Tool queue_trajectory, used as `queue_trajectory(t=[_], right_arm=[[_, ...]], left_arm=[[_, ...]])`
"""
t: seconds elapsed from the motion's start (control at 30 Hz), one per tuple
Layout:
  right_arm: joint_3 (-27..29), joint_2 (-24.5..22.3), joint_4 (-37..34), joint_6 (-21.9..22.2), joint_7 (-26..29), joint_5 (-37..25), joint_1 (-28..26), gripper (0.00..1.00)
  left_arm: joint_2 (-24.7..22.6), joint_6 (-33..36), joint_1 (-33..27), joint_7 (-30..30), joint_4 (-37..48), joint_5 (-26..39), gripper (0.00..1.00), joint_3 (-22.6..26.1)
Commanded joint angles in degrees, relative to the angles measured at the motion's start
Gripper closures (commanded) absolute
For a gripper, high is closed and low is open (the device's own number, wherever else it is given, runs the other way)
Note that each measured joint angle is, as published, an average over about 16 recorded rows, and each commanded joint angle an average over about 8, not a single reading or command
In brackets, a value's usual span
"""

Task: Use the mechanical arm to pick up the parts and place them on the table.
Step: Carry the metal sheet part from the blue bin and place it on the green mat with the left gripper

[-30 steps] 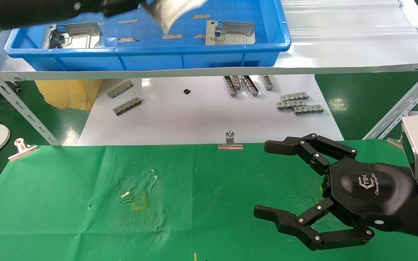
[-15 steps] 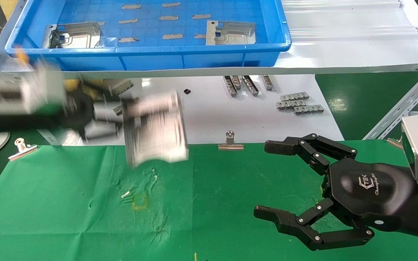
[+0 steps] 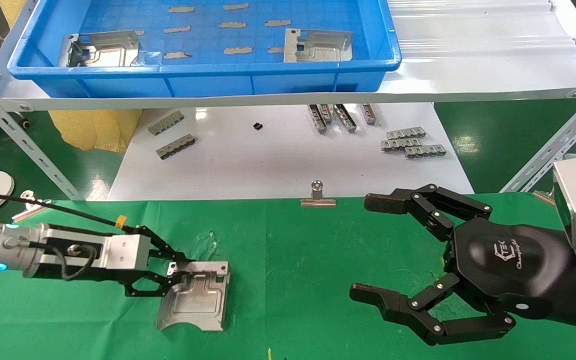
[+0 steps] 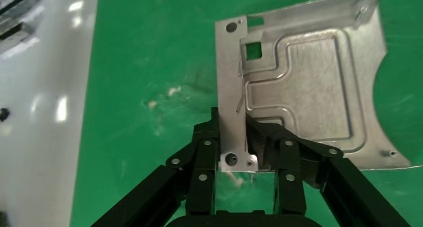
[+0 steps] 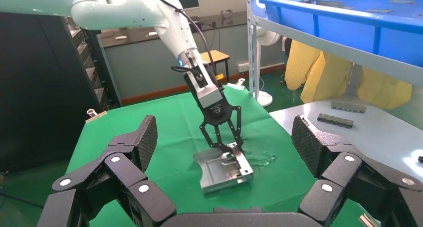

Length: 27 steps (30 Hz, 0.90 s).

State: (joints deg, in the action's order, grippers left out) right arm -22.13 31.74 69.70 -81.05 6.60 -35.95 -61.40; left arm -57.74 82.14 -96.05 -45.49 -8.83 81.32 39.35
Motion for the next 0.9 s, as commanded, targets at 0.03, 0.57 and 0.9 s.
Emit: queue_trajectory(t=[0.03, 0.57, 0.9], right_arm=[[0.0, 0.0, 0.0, 0.0, 0.0, 0.0, 0.0, 0.0], [0.0, 0.0, 0.0, 0.0, 0.0, 0.0, 0.0, 0.0], [0.0, 0.0, 0.0, 0.0, 0.0, 0.0, 0.0, 0.0]], left_arm=[[-0.7, -1.1, 0.0, -0.9, 1.6, 0.6, 0.38, 0.4], [-1.8, 0.3, -1.6, -3.9, 6.7, 1.3, 0.0, 0.8], [-1.4, 3.5, -4.3, 1.7, 9.5, 1.6, 0.0, 1.0]])
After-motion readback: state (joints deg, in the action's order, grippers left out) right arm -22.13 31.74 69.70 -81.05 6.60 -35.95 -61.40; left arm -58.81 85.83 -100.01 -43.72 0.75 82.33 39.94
